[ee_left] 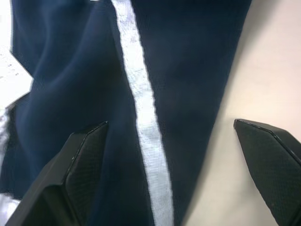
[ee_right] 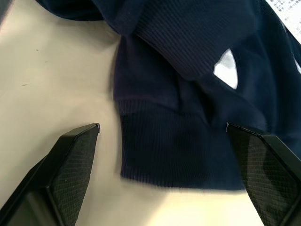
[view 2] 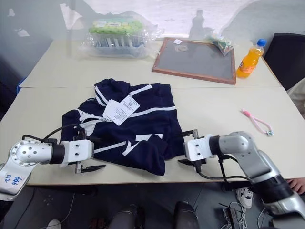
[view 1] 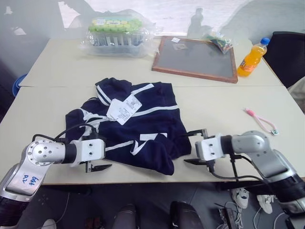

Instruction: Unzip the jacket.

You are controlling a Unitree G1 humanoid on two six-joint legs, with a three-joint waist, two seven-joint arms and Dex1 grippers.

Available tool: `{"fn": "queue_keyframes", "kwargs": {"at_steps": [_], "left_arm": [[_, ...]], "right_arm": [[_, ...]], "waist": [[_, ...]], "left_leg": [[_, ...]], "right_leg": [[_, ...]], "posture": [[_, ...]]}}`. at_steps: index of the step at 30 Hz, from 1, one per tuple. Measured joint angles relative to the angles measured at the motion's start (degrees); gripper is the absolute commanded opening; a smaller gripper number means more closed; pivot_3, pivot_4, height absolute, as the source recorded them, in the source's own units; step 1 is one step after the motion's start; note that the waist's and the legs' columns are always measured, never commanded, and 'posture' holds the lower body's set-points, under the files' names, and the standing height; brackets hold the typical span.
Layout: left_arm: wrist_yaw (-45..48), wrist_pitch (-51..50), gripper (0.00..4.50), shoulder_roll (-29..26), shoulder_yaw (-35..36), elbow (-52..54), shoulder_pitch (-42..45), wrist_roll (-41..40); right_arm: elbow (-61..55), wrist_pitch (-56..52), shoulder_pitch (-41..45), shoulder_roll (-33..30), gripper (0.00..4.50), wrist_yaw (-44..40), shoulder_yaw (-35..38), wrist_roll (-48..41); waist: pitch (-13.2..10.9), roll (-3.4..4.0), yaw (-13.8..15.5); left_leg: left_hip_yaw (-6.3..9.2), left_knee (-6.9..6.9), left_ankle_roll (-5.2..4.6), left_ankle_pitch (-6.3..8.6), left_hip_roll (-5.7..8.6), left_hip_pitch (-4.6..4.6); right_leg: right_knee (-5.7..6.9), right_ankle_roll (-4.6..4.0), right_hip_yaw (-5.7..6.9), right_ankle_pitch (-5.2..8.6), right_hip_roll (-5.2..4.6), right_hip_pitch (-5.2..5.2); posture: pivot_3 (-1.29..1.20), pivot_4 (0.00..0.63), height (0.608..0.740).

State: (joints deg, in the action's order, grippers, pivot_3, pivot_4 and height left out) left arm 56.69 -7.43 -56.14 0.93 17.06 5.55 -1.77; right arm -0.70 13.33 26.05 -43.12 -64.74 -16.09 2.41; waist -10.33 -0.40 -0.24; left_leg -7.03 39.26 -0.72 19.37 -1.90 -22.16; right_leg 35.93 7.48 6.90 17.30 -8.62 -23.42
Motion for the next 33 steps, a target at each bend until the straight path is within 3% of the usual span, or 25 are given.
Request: {"fn": "queue_keyframes", "kwargs": {"at_steps": [3,6,11,18,21,26,33], "left_arm": [[-1.1,0.5,4.5,0.3,-0.5,0.0,0.1,0.8],[-1.7,0.4,4.31,0.6,-0.9,-0.3,0.3,1.0],[-1.7,0.4,3.02,0.6,-1.3,-1.2,0.0,1.0],[-1.5,0.9,0.83,0.6,-1.3,-2.1,-1.0,0.8],[-1.2,1.5,0.02,0.4,-1.3,-2.9,-1.0,0.8],[1.2,5.6,0.02,-0.5,-1.5,-4.6,-0.4,0.1],[8.1,10.0,0.02,-6.5,0.4,-0.5,-8.5,-3.9]], "right_arm": [[5.0,2.7,3.9,3.6,4.47,0.4,-1.8,1.2],[9.0,4.9,6.5,5.1,3.89,-0.4,-3.0,1.2],[12.6,8.1,7.4,5.4,2.25,-2.6,-4.0,0.9],[13.6,7.4,7.7,3.7,0.0,-5.0,-3.5,-0.5],[11.7,6.0,6.6,1.7,0.0,-6.4,-3.1,-1.8],[0.9,-4.4,-0.4,-4.9,0.0,-11.4,-1.0,-8.9],[-18.8,-19.1,-16.4,-15.6,0.0,-13.9,5.6,-19.7]], "waist": [[0.0,0.05,0.0],[0.1,0.07,0.2],[0.1,0.13,0.1],[0.1,0.13,0.1],[0.1,0.13,0.2],[0.1,0.13,0.2],[0.1,0.13,0.1]], "left_leg": [[0.01,0.0,0.01,0.0,-0.02,0.07],[0.05,0.03,0.0,-0.01,-0.02,0.1],[0.05,0.03,0.0,-0.01,-0.04,0.21],[0.09,0.02,0.0,0.0,-0.06,0.35],[0.1,0.02,0.0,0.0,-0.06,0.35],[0.14,-0.03,-0.03,0.04,-0.06,0.35],[0.22,-0.04,-0.16,0.33,-0.08,0.49]], "right_leg": [[0.03,0.0,0.0,0.0,0.0,0.06],[0.02,0.0,0.01,0.0,-0.01,0.14],[0.05,-0.01,0.01,0.0,0.0,0.23],[0.04,-0.03,0.01,0.01,-0.01,0.39],[0.02,-0.03,0.02,0.02,-0.01,0.4],[-0.03,-0.04,0.03,0.02,-0.01,0.4],[-0.2,-0.04,-0.08,0.02,-0.02,0.47]], "posture": [[0.0,0.15,0.74],[0.0,0.15,0.74],[0.0,0.15,0.74],[0.0,0.15,0.74],[0.0,0.15,0.74],[0.0,0.15,0.74],[0.0,0.15,0.74]]}}
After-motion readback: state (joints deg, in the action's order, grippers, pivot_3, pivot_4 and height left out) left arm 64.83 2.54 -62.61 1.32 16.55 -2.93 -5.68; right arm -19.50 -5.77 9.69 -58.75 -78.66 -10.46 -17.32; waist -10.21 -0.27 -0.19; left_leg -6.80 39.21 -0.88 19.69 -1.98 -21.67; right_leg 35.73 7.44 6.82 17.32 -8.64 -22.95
